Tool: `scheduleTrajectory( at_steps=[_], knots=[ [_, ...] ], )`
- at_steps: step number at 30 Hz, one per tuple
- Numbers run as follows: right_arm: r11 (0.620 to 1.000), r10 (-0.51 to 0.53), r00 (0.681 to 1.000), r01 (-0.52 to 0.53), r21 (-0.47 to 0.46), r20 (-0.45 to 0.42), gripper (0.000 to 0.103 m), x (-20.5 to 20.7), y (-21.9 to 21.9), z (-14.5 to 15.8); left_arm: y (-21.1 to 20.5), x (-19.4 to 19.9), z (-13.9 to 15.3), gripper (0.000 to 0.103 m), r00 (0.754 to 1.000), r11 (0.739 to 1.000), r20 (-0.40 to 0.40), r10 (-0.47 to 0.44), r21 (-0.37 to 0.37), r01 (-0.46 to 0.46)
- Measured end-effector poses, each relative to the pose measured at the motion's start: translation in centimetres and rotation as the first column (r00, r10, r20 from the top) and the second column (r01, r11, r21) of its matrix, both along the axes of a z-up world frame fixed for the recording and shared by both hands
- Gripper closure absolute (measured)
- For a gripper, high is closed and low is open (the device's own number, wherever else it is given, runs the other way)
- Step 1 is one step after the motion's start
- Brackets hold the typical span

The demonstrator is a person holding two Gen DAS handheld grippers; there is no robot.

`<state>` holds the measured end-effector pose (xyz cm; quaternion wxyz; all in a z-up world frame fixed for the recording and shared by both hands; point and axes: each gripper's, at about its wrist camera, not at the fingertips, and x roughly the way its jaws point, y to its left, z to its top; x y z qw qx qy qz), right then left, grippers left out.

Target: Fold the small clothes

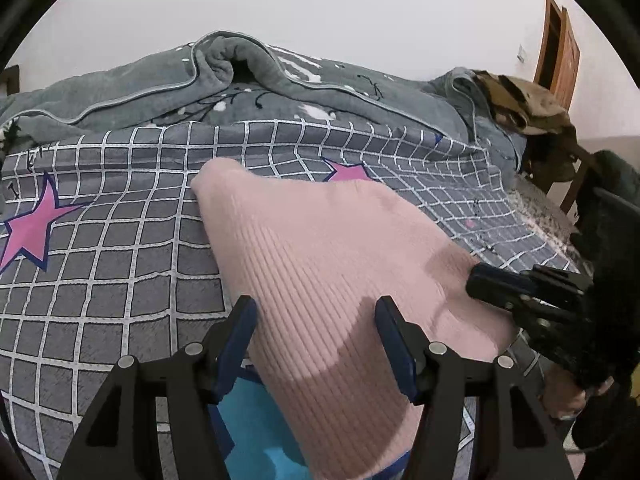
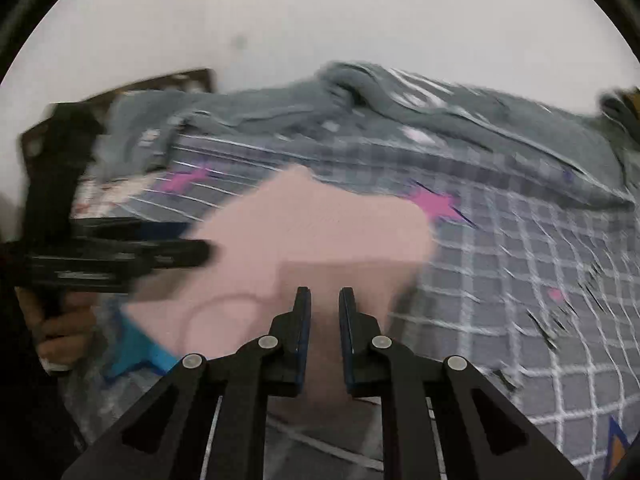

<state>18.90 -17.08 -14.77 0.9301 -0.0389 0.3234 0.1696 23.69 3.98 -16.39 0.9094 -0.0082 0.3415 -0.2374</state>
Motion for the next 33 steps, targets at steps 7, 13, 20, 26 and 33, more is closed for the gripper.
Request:
scheduleTrajectory(
  at_steps=[7,13,20,26,33],
  knots=[
    [0.992,-0.069,0.996,0.062,-0.112,-0.063,0.096,0.1,0.1,-2.1,-0.5,-0.5,-0.1,0.043,1.0,0.999,-0.006,0.001,0.044,-0.001],
    [0.993,-0.098,0.991,0.091,-0.081,-0.095,0.089,-0.9,-1.0,-0.7,-0.4,-1.3,-0.3,0.043,1.0,0.998,-0.026,0.013,0.068,-0.011],
    [0.982,-0.167,0.979,0.155,-0.109,-0.115,0.084,-3.6,-1.4,0.7,0.1,-3.1,-0.2,0.043,0.99,0.996,-0.115,0.077,0.043,-0.073],
    [0.975,-0.212,0.967,0.198,-0.103,-0.144,0.063,-6.1,-1.8,3.8,0.2,-6.2,2.5,0.042,0.981,0.987,-0.121,0.151,0.08,-0.142],
    [0.962,-0.27,0.949,0.262,-0.072,-0.162,0.052,-9.4,-2.5,8.2,-0.1,-10.4,7.4,0.029,0.96,0.961,-0.083,0.269,0.09,-0.261]
  ],
)
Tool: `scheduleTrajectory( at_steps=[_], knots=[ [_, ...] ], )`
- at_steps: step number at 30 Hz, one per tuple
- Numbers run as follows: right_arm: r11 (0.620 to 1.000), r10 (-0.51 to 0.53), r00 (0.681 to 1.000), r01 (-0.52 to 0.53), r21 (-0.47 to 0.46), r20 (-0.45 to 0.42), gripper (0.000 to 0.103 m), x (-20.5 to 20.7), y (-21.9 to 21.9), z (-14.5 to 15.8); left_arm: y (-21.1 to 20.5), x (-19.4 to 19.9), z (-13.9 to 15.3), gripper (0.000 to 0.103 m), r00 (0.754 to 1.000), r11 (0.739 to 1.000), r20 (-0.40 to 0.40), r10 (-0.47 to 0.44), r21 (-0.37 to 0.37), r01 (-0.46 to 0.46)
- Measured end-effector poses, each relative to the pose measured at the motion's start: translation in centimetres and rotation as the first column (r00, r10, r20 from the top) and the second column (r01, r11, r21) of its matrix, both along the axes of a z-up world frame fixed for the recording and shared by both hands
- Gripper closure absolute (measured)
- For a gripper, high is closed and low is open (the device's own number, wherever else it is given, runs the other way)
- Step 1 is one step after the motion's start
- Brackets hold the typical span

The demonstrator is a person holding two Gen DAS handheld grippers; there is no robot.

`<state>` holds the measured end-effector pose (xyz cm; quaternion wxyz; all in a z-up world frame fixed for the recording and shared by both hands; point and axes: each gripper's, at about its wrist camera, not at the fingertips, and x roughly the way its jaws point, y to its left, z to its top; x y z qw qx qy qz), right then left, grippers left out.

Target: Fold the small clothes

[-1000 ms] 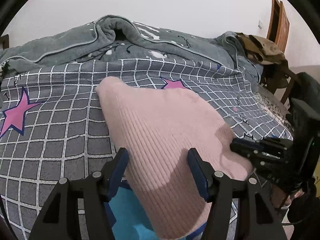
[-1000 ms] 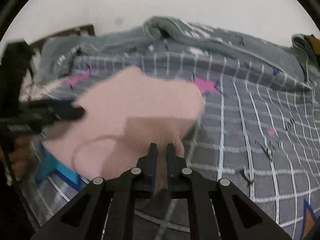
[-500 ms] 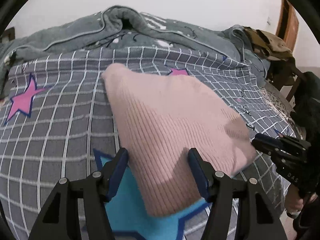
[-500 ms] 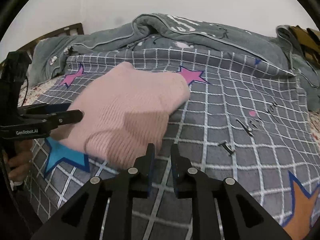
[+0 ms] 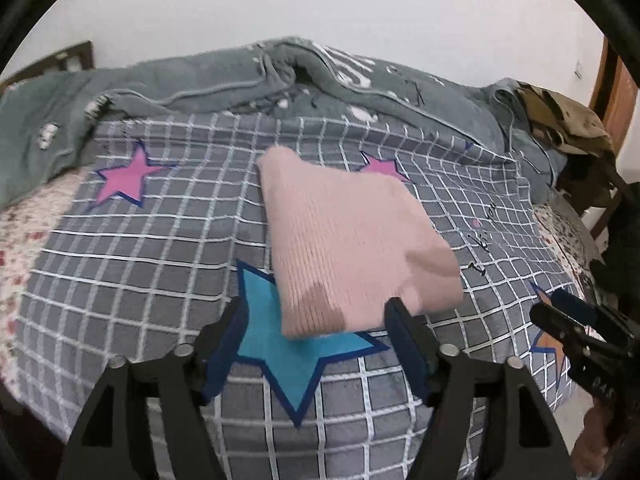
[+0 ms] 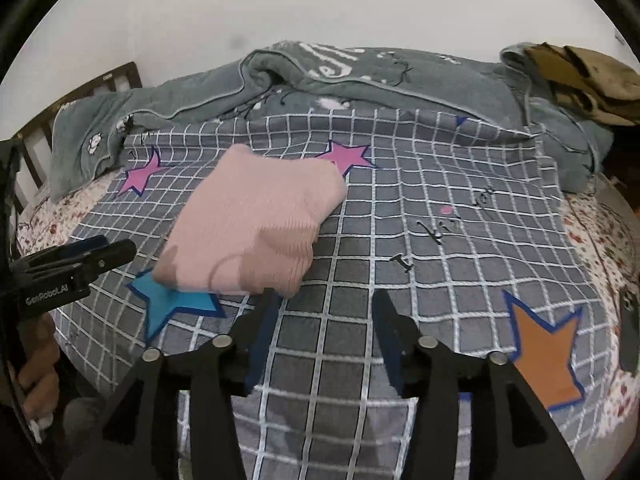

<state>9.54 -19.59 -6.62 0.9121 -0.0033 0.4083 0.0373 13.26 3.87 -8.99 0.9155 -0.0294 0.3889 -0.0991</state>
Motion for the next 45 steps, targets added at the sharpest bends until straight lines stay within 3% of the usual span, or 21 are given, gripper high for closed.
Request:
scheduleTrajectory(
  at_steps=[2,3,7,13,25,45],
  knots=[
    [1.0,-0.019,1.0,0.019,-0.006,0.0,0.045,-1.0,-0.1,1.0,-0.5,-1.3,1.1,0.023,1.0,0.999,0.023,0.01,0.034,-0.011],
    [1.0,-0.024,1.0,0.024,-0.006,0.006,0.035,-1.5,-0.2,1.4,-0.8,-2.0,1.8,0.02,0.999,0.998,0.036,0.015,0.059,-0.017],
    [0.998,-0.056,0.996,0.056,-0.002,0.073,0.017,-4.0,-0.9,3.5,-1.5,-4.4,3.7,0.018,0.996,0.993,0.068,0.05,0.104,-0.057],
    [0.996,-0.076,0.992,0.08,-0.041,0.096,0.007,-6.9,-1.7,5.7,-1.9,-7.0,5.5,0.012,0.992,0.991,0.097,0.077,0.101,-0.087],
    [0.993,-0.102,0.986,0.108,-0.041,0.13,0.007,-9.5,-3.1,7.7,-3.2,-9.6,7.4,0.008,0.986,0.988,0.15,0.075,0.126,-0.095],
    [0.993,-0.101,0.985,0.108,-0.047,0.138,0.007,-10.3,-3.1,8.3,-2.9,-10.2,7.7,0.008,0.986,0.989,0.152,0.073,0.117,-0.091]
  ],
)
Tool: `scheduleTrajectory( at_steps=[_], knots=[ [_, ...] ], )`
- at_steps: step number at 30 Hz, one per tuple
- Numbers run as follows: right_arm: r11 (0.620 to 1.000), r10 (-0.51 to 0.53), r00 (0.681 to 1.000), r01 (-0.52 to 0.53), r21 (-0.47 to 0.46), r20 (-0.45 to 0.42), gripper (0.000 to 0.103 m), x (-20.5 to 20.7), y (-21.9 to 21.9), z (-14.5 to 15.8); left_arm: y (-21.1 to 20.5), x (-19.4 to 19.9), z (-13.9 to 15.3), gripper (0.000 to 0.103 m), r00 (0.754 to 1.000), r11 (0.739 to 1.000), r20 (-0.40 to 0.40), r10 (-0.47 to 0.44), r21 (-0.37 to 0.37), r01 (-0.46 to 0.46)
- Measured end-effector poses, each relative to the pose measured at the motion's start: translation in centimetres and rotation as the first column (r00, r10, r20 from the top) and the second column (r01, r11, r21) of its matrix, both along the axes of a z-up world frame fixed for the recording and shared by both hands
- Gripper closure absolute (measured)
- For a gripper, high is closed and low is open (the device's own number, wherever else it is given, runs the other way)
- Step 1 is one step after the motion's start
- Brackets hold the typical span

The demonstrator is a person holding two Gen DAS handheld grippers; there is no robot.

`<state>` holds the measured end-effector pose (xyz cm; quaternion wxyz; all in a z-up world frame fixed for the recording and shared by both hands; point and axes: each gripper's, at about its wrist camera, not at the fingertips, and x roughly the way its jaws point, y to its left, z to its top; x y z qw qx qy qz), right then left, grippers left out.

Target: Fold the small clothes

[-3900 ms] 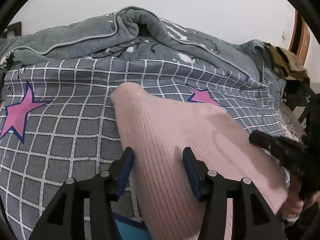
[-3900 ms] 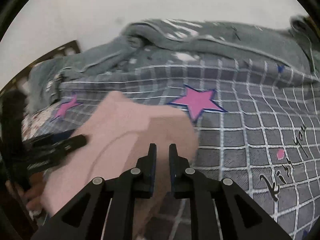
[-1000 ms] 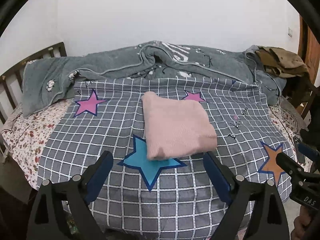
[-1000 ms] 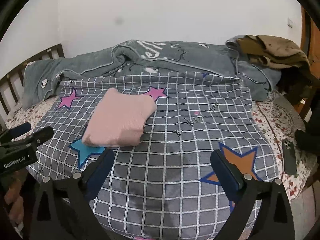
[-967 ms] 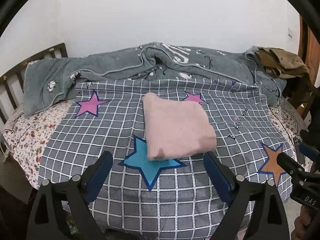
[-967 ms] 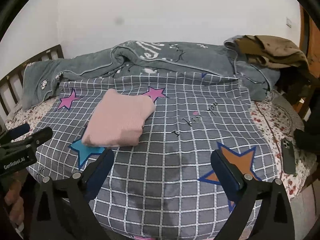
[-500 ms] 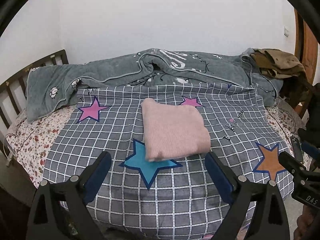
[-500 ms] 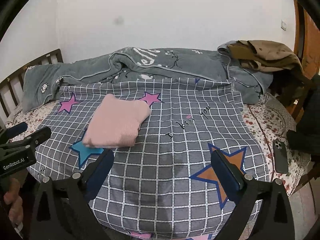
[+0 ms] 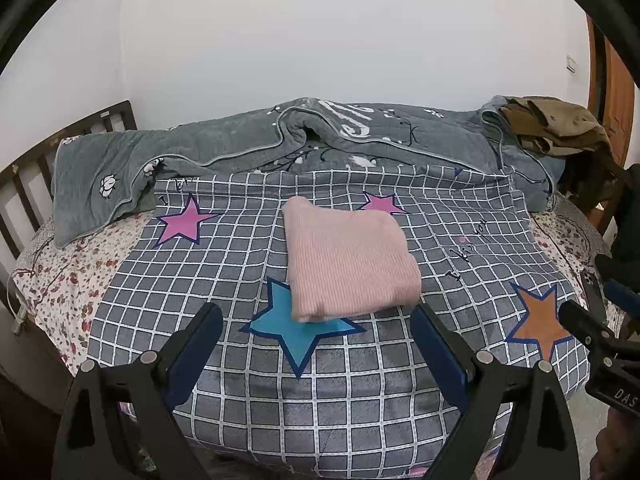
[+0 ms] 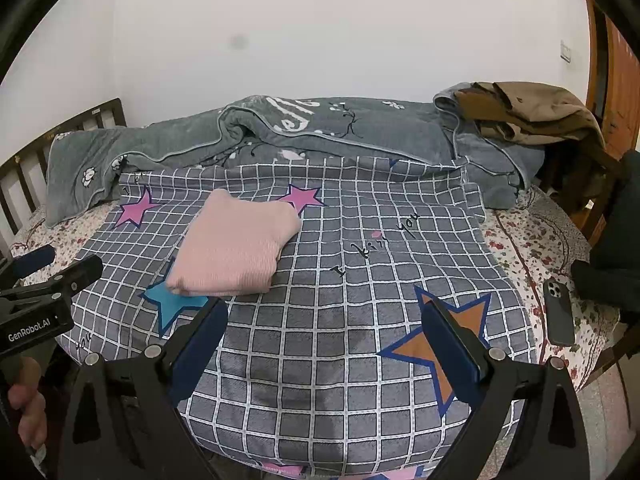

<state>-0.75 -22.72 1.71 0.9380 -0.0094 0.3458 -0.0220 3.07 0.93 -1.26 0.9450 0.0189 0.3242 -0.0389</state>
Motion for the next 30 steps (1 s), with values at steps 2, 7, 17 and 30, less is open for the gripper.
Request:
scheduleTrajectory(
  at_steps=[2,7,17,30],
  knots=[
    [1.0,0.001,1.0,-0.001,0.002,-0.002,0.007,-0.1,0.1,0.0,0.1,0.0,0.0,0.008,1.0,1.0,0.0,0.0,-0.001,0.0],
    [1.0,0.005,1.0,-0.005,0.006,-0.005,0.007,0.0,0.0,0.0,0.4,-0.1,0.0,0.008,1.0,1.0,-0.003,0.003,-0.002,-0.003],
    [1.0,0.005,1.0,-0.005,0.008,-0.004,0.007,-0.1,0.2,-0.1,0.8,-0.1,0.1,0.008,1.0,1.0,-0.001,0.007,0.0,-0.007],
    [1.0,0.007,1.0,-0.007,0.008,-0.006,0.007,-0.1,0.4,-0.1,1.1,-0.2,0.4,0.008,1.0,1.0,0.002,0.007,0.0,-0.007]
  ],
)
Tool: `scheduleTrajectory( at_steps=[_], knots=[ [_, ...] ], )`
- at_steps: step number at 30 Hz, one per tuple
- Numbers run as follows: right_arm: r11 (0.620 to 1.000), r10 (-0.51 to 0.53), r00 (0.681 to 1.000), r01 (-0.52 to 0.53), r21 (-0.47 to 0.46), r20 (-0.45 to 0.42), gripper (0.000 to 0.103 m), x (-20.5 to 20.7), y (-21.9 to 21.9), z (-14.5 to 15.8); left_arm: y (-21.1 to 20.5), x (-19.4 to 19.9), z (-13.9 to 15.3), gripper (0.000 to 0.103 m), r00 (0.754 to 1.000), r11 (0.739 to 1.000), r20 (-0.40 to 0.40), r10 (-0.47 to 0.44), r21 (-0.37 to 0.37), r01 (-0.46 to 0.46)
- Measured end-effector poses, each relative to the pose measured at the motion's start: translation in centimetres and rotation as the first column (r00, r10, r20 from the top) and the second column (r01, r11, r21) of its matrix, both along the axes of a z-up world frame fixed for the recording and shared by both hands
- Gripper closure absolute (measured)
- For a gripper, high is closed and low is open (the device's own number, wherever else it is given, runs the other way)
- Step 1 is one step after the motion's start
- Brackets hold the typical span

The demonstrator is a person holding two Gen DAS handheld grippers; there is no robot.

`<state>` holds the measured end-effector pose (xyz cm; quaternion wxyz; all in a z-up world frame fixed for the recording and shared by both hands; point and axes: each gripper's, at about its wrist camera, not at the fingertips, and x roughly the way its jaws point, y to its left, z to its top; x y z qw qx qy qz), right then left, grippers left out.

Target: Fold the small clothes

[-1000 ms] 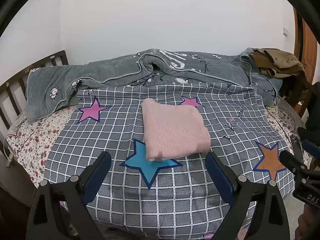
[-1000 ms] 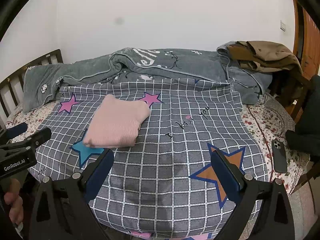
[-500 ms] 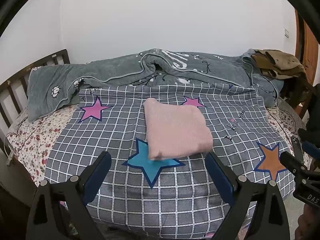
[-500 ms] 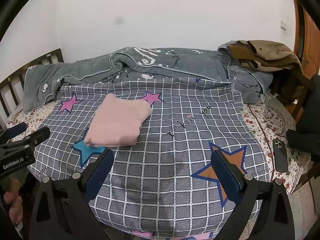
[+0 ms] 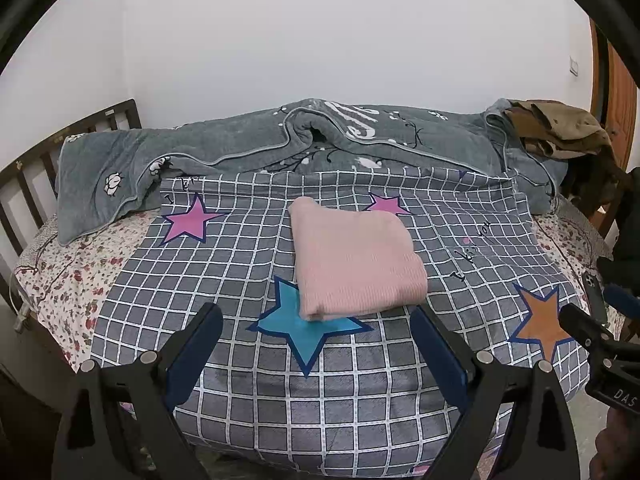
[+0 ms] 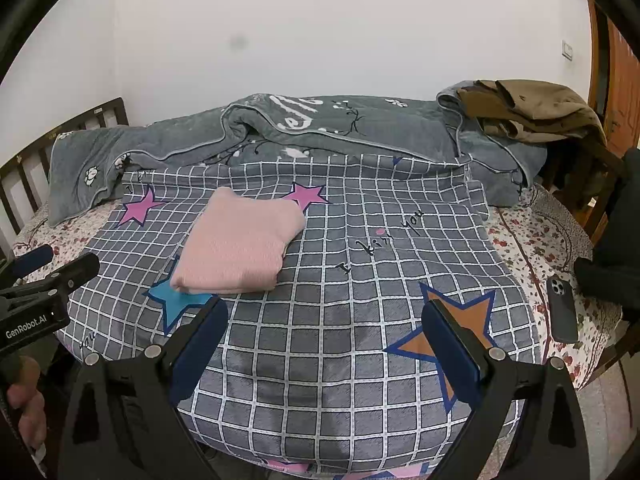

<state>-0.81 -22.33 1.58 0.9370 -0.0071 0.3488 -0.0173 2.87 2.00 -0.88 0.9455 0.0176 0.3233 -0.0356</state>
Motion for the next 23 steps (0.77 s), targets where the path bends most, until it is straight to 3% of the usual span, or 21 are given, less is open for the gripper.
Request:
scheduleTrajectory(
  at_steps=[23],
  knots=[
    [1.0,0.019,1.0,-0.019,0.006,0.0,0.007,0.02,0.58,0.12,-0.33,-0.18,0.7,0.008,1.0,1.0,0.0,-0.002,0.004,0.002]
  ],
)
